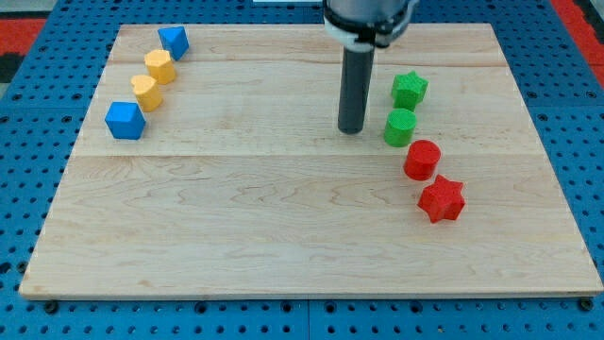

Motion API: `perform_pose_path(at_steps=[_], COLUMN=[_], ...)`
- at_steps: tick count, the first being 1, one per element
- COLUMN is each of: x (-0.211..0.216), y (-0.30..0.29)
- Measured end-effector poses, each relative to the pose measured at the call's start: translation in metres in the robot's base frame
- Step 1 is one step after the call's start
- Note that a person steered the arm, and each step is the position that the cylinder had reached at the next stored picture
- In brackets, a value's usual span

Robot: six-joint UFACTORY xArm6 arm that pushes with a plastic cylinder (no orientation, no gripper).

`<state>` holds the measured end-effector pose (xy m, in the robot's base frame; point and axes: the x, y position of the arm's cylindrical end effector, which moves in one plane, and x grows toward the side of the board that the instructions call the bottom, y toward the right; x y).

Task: Push the green circle a bit right

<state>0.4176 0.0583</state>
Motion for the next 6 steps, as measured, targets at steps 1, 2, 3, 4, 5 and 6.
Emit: perform_pose_path(at_steps=[1,2,3,4,5,6], x=[0.009,0.004,0.005,-0.006,-0.011,-0.011], y=[0.024,0.043,0.03,0.021,0.046,0.058])
